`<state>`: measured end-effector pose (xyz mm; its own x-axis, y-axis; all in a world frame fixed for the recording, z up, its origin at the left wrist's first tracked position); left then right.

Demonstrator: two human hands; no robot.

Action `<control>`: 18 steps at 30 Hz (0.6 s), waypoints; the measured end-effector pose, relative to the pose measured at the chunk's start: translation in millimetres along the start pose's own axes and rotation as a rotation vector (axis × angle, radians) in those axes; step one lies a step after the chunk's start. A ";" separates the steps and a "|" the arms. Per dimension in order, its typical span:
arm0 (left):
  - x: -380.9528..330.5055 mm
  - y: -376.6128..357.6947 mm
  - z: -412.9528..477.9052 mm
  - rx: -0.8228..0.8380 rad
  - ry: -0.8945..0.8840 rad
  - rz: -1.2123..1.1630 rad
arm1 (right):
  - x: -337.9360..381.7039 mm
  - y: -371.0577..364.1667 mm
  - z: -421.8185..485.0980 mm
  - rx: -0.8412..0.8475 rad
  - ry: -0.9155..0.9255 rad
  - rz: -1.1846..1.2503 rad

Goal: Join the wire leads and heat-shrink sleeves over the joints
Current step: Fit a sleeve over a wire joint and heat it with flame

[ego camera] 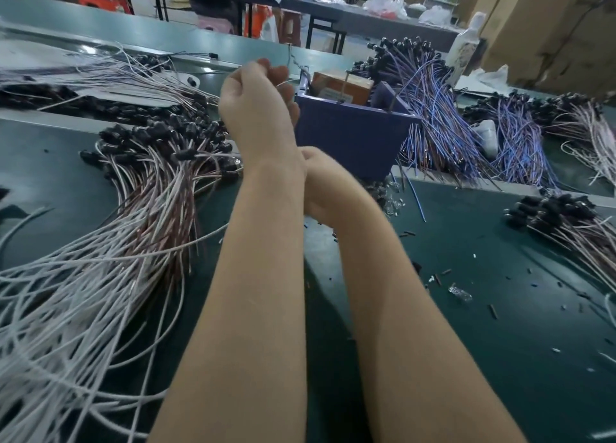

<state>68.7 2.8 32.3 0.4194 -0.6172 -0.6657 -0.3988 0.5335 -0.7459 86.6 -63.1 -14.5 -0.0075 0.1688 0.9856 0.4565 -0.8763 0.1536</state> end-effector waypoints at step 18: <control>67.1 -18.0 -21.6 0.396 0.445 0.550 | 6.1 110.1 -40.7 -0.570 0.021 0.508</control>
<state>86.4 -60.7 1.5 -0.1493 -0.3345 -0.9305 -0.1002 0.9413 -0.3224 100.6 -176.9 11.3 0.0617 -0.3211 0.9450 -0.1218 -0.9422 -0.3122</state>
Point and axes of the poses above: each hand's wrist, its own z-axis towards the middle knuckle, its own y-axis out of the back of the hand, x = y × z, the point moved 3 cm from there along z, towards the middle knuckle, and after that the axes turned 4 degrees about -z, right-handed, at the moved point
